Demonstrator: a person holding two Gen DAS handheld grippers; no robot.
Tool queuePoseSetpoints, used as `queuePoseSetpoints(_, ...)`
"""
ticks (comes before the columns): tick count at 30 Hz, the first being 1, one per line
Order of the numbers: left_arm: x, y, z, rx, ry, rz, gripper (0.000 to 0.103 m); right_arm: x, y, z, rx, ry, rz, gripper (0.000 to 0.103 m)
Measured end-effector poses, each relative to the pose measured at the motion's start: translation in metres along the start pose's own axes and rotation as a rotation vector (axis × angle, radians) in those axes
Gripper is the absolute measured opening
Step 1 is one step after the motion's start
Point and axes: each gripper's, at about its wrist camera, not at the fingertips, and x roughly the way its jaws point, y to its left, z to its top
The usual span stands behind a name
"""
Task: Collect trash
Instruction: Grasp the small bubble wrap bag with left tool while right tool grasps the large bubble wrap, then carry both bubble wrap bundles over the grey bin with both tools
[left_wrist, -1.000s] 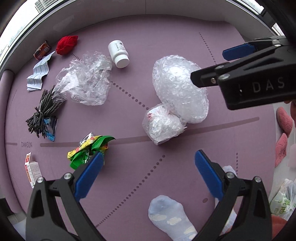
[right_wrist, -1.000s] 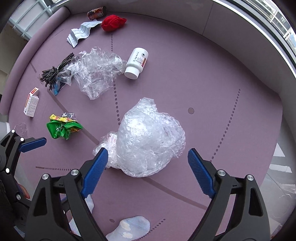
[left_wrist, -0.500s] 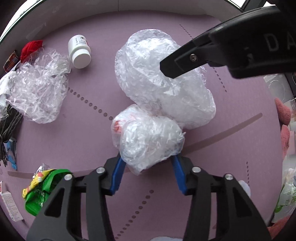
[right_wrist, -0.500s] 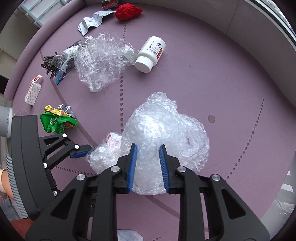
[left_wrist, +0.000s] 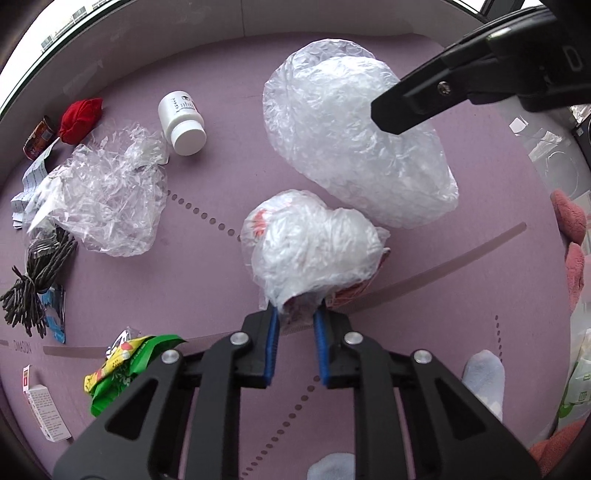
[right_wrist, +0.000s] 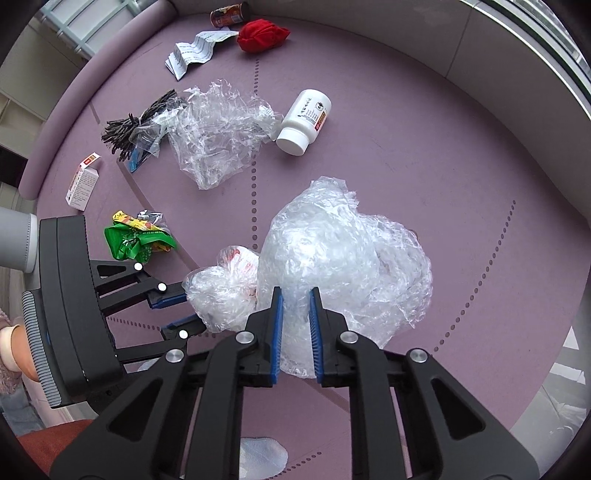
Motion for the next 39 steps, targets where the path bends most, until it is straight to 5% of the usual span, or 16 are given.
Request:
queuePoseSetpoints(9,-0.103,0.032,0.009,-0.166,0.0,0.069,0.017,-0.084,0.027,0.013,-0.063,0.004,-0.022,0.012)
queuePoseSetpoints(22,-0.283,0.099,-0.051,-0.435,-0.015,0.175,0.017,-0.219,0.137,0.061,-0.242,-0.046,-0.02,0.013)
queuePoseSetpoints(30,-0.361,0.158,-0.128,-0.538,-0.046,0.213,0.017,-0.243,0.257,0.076,-0.302,-0.091,-0.022,0.013)
queuePoseSetpoints(39,-0.452,0.26,-0.276,-0.632,-0.073,0.259,0.017,-0.237,0.471,0.083,-0.43,-0.096,-0.023,0.013)
